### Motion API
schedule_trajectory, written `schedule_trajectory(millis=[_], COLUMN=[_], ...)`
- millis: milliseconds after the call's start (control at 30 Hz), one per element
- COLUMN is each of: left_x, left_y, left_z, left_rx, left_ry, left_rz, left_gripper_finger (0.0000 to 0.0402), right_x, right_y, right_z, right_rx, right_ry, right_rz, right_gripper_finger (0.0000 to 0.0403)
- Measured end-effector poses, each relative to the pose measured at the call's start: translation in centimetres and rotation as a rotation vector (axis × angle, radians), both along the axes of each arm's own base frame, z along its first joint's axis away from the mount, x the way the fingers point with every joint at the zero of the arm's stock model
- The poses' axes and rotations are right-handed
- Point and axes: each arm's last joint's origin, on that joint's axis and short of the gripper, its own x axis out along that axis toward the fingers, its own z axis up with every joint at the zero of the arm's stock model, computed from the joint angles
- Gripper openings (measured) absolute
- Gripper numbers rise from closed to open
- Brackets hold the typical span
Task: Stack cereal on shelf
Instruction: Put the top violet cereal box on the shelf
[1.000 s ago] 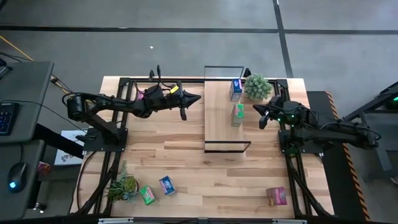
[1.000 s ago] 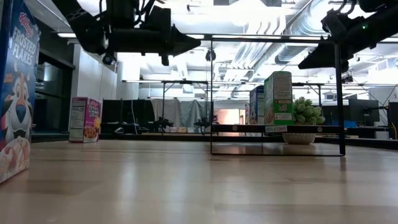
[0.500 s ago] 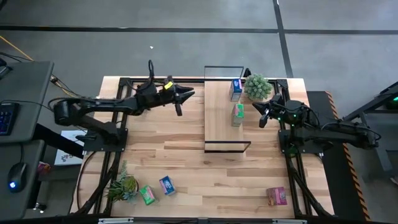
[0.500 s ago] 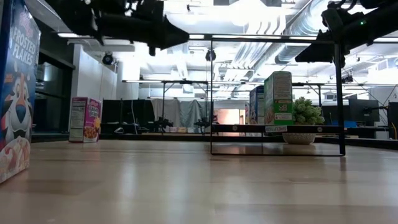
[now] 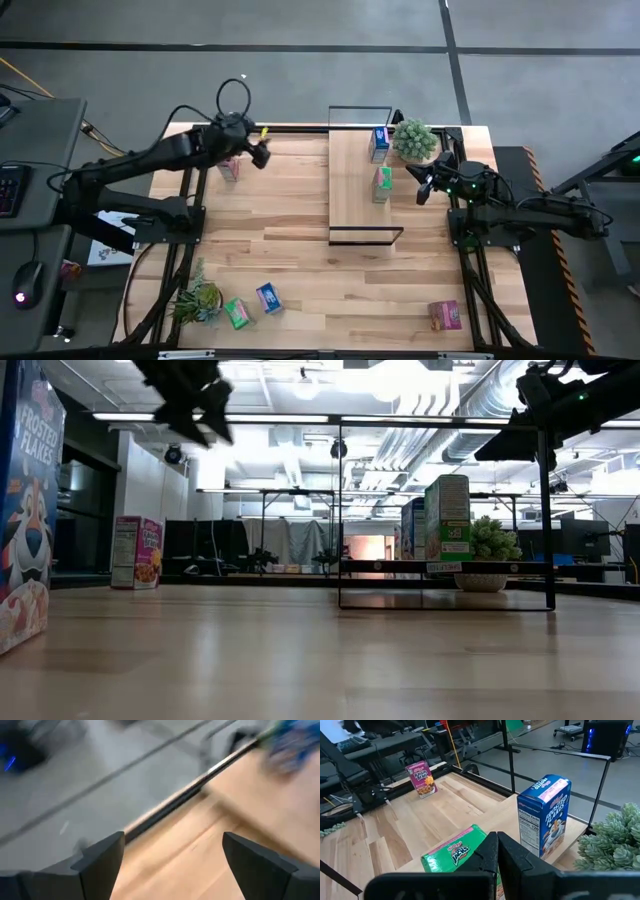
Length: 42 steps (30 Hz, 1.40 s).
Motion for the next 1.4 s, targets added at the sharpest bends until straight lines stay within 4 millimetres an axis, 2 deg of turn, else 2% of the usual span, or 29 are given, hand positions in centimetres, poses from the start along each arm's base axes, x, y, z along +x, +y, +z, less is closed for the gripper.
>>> schedule_trajectory(millis=[133,300,533,667,867,1167,1400], left_x=[-1.6,-2.9,-3.8,-4.8,-5.7,-6.9,-7.3], left_y=[-0.5,-0.8,-0.7,0.1,1.1,2.9,3.2], left_z=[-1.6,-3.7,-7.0,-7.8,-8.5,-11.0,-12.1], left_rx=[-0.123,-0.158,-0.207,-0.216,-0.289,-0.363,-0.4], left_ry=[0.106,0.177,0.229,0.203,0.105,0.054,0.036], left_rz=[0.15,0.324,0.41,0.488,0.478,0.515,0.505], left_gripper_finger=[0.0327,0.0326,0.0326,0.0326,0.0326,0.0326,0.0326], right_x=[0.0,0.0,0.0,0.0,0.0,0.0,0.0], right_y=[0.0,0.0,0.0,0.0,0.0,0.0,0.0], right_z=[0.0,0.0,0.0,0.0,0.0,0.0,0.0], right_rx=[0.001,0.001,0.0,0.002,0.015,0.015,0.015], right_ry=[0.0,0.0,0.001,0.0,-0.007,-0.007,-0.006], right_rz=[0.004,0.005,0.006,0.007,0.003,0.003,0.003], right_gripper_finger=[0.0,0.0,0.0,0.0,0.0,0.0,0.0])
